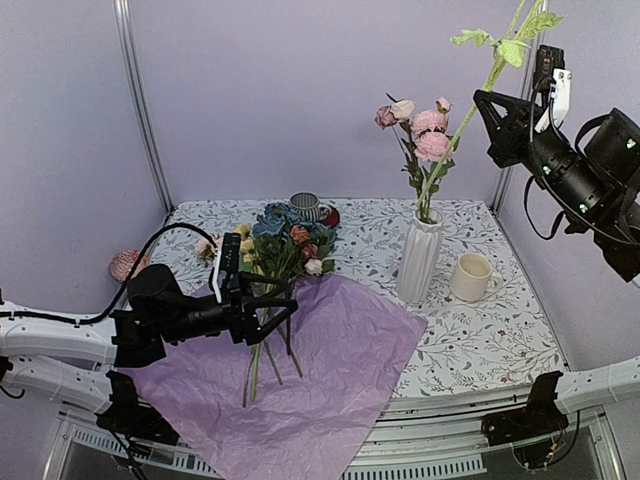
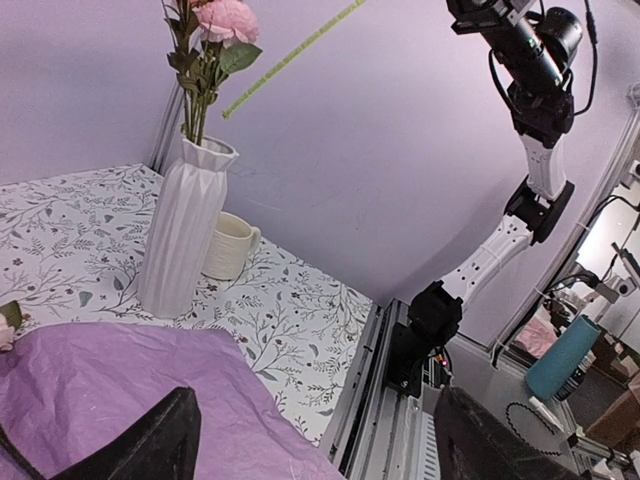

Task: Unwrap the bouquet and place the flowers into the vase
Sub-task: Place the fake flower in the vase.

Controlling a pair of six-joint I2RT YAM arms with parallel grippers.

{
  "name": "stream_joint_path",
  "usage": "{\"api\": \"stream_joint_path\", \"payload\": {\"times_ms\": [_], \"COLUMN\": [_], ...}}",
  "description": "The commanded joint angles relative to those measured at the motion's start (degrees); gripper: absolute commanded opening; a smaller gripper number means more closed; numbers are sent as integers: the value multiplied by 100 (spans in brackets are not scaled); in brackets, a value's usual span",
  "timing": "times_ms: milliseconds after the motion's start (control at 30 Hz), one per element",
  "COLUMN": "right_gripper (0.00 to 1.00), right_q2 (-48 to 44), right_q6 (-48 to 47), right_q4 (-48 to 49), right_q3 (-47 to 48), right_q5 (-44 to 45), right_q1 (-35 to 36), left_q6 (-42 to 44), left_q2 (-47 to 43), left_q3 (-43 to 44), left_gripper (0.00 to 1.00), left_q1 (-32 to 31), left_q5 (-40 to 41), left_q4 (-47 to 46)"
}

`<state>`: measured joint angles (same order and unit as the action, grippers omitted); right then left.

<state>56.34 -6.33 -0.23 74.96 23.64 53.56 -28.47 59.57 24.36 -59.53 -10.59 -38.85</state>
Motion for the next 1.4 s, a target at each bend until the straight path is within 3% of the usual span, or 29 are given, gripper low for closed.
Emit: {"api": "stream_joint_path", "payload": {"times_ms": [0,400,733,1000,1200,1300,1367], "right_gripper": [3,3,2,3,15,32,51], "right_q2": [73,463,890,1017,1183,1341,1372], "right_q6": [-400,-227,985,2103,2547,2570,2537], "right_q4": [-121,-135,-299,197,730,727,671], "right_q3": [190,-133,-523,-1607,-2163,-2186,-2159], "right_q5": [687,715,-36,-174,-145,-76,-15], "right_q1": [-3,-341,-1130,-1569,-1647,-1648,-1650], "left_q6": [100,105,70,7,-211,-248,-256], "left_q2": [-103,-110,-143,-100,-188,-209,-218], "left_q3": [-79,-63,-98,113,153,123,128], "left_gripper": [83,82,82,83,83,83,83], "left_q1": [-41,-36,-35,-37,-36,-37,-37], "left_q5": [116,171,260,465,795,776,815], "left_q4": [79,135,211,657,990,1028,1084]}}
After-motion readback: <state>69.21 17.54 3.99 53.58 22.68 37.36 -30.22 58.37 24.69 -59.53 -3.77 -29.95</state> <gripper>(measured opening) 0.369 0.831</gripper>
